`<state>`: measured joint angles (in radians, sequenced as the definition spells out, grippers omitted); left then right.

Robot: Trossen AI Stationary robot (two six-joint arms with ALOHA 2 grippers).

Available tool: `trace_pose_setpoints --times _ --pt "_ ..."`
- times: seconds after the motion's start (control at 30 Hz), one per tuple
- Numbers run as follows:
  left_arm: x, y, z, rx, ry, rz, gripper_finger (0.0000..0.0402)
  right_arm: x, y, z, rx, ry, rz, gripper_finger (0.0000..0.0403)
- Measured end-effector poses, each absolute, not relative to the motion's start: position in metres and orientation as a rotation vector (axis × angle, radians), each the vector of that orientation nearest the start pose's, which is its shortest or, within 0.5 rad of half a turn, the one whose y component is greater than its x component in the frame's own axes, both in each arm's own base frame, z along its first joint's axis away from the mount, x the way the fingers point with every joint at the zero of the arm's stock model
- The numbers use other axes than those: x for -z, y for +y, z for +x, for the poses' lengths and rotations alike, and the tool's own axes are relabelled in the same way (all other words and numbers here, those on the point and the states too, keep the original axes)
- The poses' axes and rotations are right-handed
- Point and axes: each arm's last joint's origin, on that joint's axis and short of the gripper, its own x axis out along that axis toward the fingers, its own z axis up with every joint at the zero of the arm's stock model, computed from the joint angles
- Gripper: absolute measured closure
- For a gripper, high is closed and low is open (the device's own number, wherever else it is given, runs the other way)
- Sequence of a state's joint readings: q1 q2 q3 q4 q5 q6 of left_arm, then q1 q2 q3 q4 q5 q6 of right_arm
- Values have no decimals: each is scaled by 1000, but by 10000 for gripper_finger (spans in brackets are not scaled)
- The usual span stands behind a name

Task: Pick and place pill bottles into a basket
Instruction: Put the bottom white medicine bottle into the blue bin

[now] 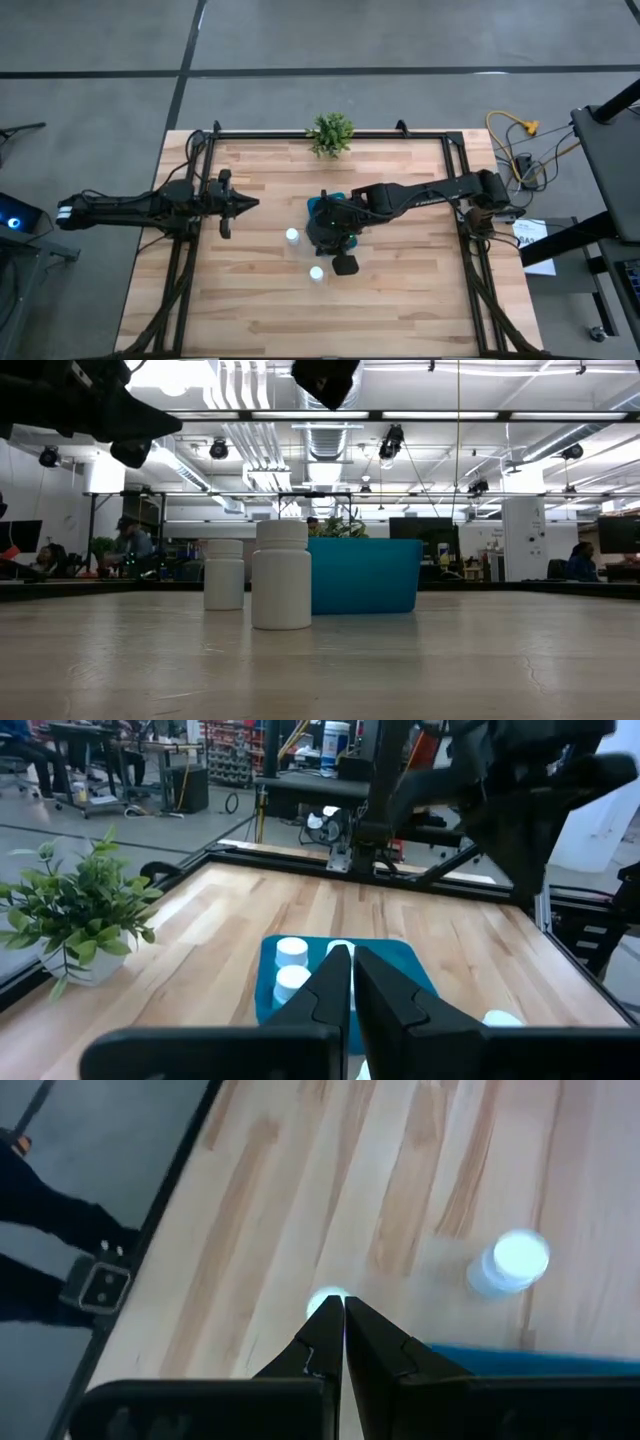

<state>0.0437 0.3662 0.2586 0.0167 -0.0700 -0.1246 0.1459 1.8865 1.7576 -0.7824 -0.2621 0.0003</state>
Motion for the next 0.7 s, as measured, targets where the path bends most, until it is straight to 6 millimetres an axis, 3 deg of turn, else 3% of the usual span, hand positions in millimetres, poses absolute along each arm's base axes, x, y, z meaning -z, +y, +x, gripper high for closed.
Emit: trace_pose_setpoints --times 0.7 --pt "-222 7 119 -119 85 -123 402 -281 70 415 -383 1015 108 394"
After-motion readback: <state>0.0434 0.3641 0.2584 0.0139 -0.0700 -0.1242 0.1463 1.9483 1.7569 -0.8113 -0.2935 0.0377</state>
